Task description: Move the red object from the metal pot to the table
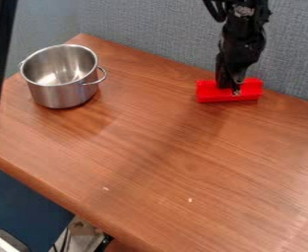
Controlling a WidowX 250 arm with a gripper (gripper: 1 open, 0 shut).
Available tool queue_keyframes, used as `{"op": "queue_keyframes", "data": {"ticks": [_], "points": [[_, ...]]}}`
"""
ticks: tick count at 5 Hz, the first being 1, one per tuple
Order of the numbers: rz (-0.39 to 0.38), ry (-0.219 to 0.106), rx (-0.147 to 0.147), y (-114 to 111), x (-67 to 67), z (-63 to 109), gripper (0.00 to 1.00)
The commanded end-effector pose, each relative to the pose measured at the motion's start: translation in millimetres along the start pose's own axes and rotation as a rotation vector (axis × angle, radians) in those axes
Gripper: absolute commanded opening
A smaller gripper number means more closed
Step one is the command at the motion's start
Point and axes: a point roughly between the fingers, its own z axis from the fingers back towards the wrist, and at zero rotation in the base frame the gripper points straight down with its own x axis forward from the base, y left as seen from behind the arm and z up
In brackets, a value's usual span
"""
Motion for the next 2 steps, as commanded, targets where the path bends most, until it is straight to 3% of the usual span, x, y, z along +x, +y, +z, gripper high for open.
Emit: {"op": "queue_keyframes", "data": {"ticks": [1, 2], "points": [[0.019, -0.032, 0.042, 15.0, 3.5, 18.3, 0.00], [0.019, -0.029, 0.040, 14.6, 3.1, 19.0, 0.00]]}}
